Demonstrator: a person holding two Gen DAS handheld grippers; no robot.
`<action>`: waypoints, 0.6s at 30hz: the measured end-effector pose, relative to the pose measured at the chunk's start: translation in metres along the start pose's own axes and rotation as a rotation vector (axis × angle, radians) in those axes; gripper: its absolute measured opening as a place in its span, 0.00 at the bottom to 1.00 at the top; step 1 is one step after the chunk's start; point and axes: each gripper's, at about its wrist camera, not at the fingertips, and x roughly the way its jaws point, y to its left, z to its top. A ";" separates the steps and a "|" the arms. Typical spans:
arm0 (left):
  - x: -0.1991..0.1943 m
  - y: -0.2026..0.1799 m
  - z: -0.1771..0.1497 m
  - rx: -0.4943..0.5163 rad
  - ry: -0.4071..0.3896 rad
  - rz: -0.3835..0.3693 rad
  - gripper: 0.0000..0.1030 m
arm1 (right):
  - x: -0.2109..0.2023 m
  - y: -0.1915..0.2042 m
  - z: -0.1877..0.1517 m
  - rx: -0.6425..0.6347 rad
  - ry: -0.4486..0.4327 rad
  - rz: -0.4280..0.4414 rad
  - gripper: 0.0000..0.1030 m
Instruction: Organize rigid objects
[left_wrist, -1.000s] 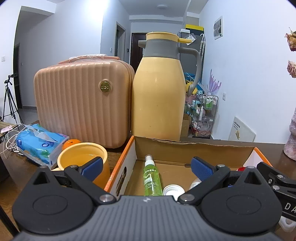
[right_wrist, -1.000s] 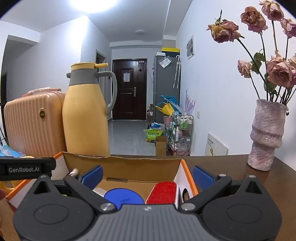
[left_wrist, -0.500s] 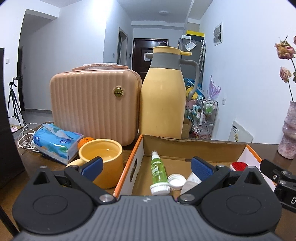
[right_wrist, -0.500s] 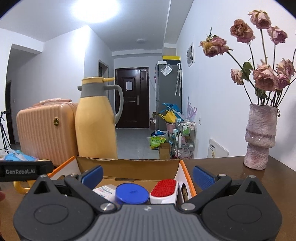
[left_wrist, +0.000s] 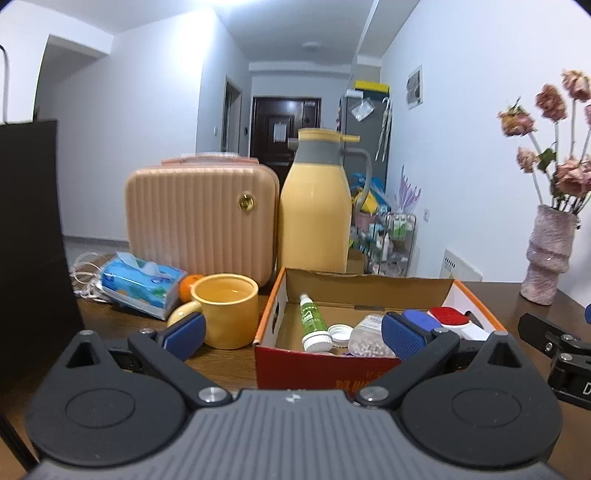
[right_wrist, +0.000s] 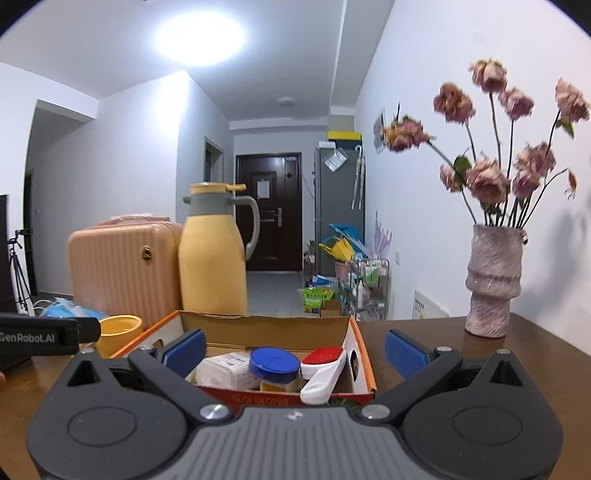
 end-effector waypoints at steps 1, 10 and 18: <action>-0.009 0.003 -0.001 -0.008 -0.011 -0.004 1.00 | -0.010 0.000 -0.001 -0.005 -0.008 0.003 1.00; -0.078 0.015 -0.026 0.020 -0.033 -0.041 1.00 | -0.081 0.003 -0.015 -0.031 -0.017 0.034 1.00; -0.127 0.025 -0.060 0.067 -0.041 -0.039 1.00 | -0.138 0.008 -0.048 -0.025 0.010 0.042 1.00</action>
